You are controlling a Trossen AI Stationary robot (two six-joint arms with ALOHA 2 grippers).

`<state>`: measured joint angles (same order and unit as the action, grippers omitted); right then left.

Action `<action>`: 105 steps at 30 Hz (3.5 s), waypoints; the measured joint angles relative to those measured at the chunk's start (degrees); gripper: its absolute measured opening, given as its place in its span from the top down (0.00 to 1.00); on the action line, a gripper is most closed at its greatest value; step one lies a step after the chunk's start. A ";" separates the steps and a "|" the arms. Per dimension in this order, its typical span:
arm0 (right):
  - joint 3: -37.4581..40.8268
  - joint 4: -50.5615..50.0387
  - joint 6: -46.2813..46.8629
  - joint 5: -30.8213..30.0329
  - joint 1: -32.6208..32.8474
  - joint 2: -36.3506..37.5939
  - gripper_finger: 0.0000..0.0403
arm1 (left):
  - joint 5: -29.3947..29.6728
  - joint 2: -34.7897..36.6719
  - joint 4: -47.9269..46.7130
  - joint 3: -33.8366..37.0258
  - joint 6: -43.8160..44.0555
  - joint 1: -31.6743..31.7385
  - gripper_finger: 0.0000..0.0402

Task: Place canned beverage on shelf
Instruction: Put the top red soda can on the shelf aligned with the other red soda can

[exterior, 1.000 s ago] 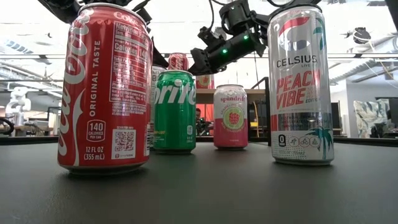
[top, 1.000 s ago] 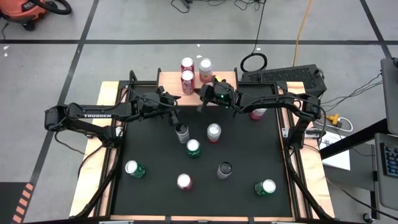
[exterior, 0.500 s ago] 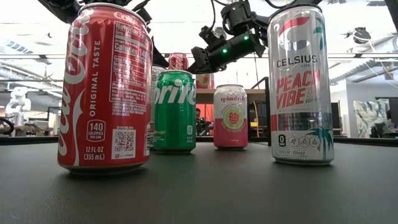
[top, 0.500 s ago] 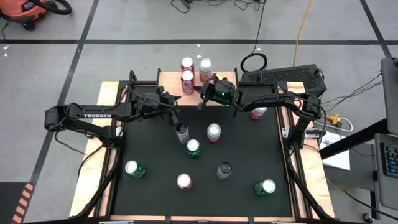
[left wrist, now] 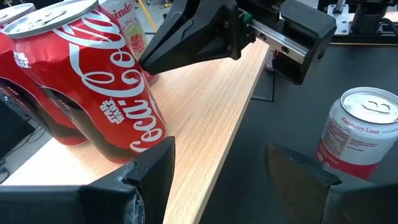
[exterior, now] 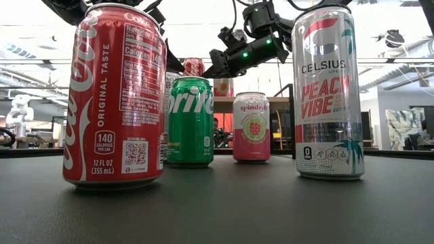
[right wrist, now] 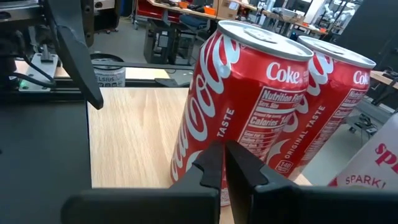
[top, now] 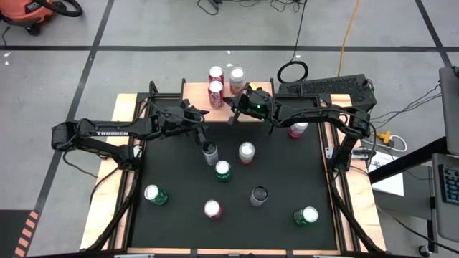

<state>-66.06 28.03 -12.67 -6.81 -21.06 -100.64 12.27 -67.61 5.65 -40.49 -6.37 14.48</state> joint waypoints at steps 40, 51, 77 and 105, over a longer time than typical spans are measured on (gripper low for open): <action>0.07 -17.22 -3.10 0.95 5.25 12.20 1.00 | -9.55 -7.96 16.39 0.04 -6.69 6.17 0.39; 0.07 -17.64 -4.57 0.92 7.45 12.15 1.00 | -9.58 -7.96 17.23 0.04 -7.65 7.65 0.39; 0.07 -21.24 -4.96 0.90 7.69 12.11 1.00 | -12.66 -13.75 25.09 0.00 -5.46 7.66 0.39; 0.04 -21.49 -5.46 0.92 7.69 12.11 1.00 | -11.78 -14.19 27.06 0.00 -5.05 9.77 0.39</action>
<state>-66.02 6.55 -18.13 -5.89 -13.37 -88.53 0.49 -81.80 32.71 -40.49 -11.42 24.25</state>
